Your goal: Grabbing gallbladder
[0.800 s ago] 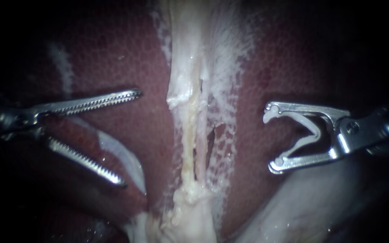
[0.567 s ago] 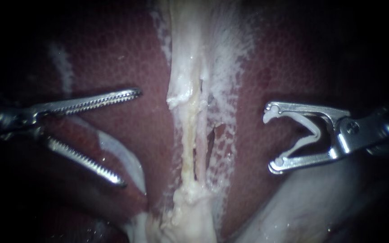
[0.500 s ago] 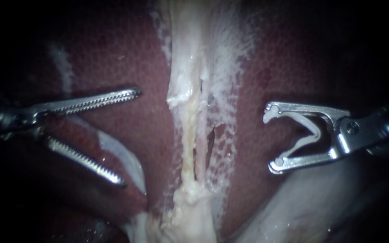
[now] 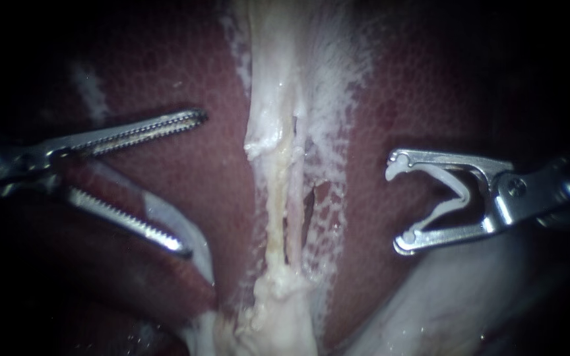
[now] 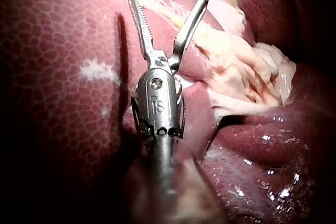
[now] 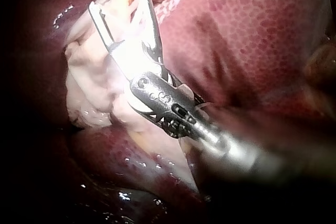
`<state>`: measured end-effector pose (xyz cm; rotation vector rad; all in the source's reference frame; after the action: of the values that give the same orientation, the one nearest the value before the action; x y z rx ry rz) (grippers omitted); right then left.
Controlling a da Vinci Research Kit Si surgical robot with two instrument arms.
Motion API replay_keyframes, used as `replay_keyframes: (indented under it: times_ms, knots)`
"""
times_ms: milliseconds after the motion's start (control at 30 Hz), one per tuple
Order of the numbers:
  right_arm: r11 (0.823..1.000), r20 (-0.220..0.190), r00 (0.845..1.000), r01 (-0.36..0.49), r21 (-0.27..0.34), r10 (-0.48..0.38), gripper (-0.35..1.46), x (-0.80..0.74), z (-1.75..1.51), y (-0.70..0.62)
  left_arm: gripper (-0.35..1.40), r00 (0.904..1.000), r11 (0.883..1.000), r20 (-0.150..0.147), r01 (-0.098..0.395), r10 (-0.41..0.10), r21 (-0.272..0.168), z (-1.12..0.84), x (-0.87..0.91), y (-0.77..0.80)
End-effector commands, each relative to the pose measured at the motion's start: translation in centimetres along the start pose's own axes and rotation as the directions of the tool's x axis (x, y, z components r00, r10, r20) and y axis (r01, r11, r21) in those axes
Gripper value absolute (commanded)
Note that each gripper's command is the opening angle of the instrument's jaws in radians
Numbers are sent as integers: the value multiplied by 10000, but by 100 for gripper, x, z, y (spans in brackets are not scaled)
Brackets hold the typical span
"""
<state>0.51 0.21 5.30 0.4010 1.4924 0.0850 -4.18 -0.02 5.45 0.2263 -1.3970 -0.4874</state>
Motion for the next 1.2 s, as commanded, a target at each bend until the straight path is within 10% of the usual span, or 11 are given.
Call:
replay_keyframes:
  times_ms: [33, 333, 1200]
  knots:
    - [10000, 3, 10000, 2, -6, -2, 60, -1, 1, 0, 113, 9997, 9996, -52, 220, -221, -172, 2, 1, 1]
    - [10000, 10, 10000, 23, -8, -23, 60, -5, 2, 0, 89, 9924, 9901, -448, 1102, -1144, -875, 28, 15, 3]
    - [10000, 12, 10000, 26, -12, -26, 60, -6, 2, 0, 19, 9828, 9691, -704, 1543, -1705, -1926, 45, 34, 34]
